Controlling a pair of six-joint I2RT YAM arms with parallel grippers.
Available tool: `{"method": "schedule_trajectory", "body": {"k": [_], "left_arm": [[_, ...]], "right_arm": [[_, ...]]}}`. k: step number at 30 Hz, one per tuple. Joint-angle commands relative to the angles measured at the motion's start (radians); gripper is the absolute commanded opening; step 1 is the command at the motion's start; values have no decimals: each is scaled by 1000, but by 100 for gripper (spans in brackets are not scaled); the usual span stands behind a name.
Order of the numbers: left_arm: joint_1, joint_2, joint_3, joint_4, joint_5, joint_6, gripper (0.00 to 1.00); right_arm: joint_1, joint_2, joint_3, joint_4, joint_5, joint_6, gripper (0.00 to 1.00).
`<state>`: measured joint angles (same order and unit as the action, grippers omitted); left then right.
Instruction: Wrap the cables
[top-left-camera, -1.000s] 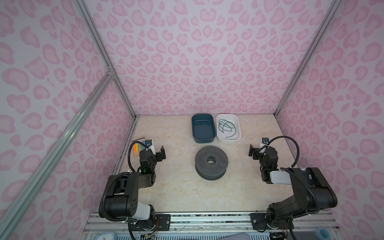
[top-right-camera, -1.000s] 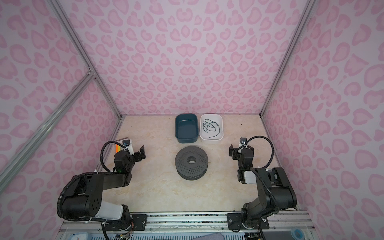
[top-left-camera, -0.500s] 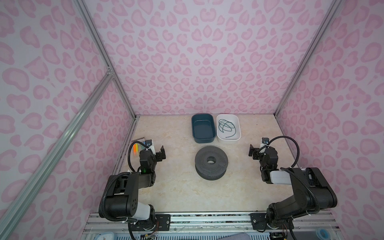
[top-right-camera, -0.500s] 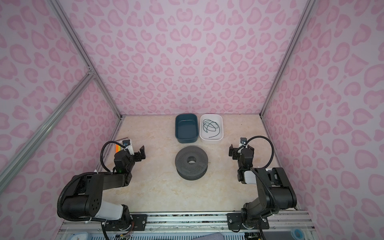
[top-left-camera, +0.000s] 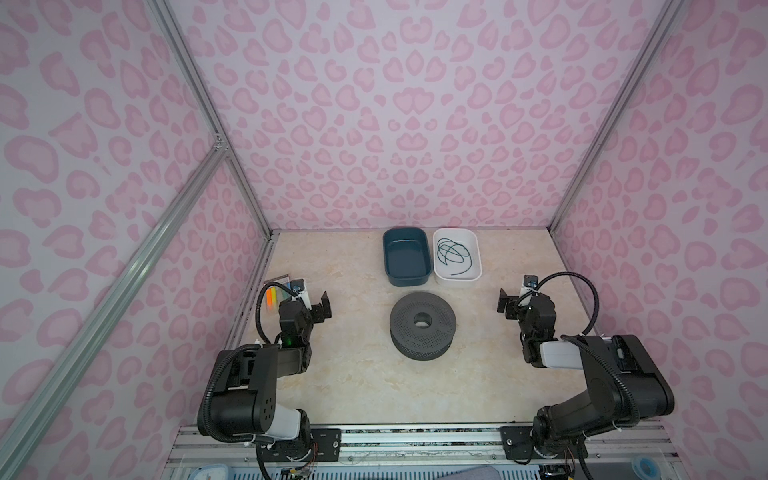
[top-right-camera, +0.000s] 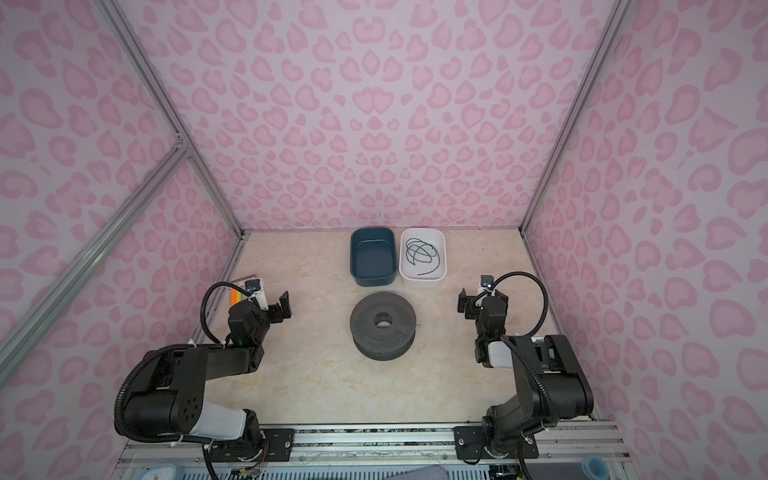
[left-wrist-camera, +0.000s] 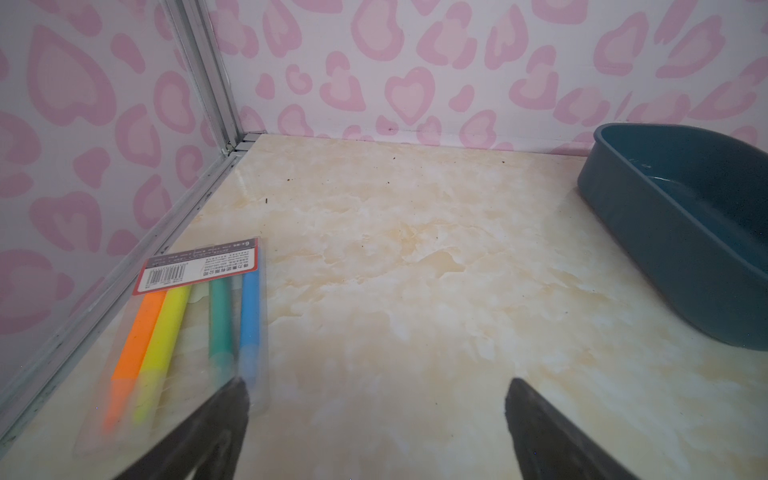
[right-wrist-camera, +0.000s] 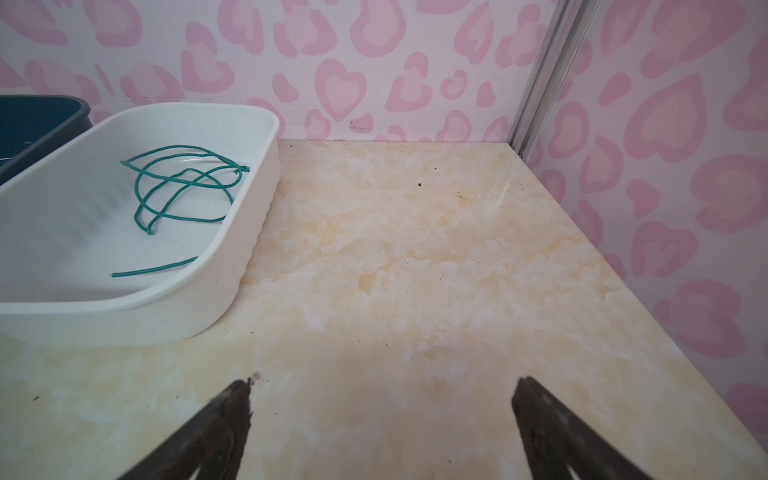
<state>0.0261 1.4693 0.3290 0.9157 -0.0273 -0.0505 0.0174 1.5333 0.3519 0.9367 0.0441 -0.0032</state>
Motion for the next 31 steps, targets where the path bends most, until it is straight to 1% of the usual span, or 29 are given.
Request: {"method": "schedule_trajectory", "body": {"k": [1, 31], "left_arm": [[1, 4, 7, 46, -4, 5, 98], [2, 4, 9, 41, -3, 5, 98]], "right_arm": [[-1, 1, 1, 3, -4, 3, 100], [-1, 2, 1, 4, -4, 3, 100]]}}
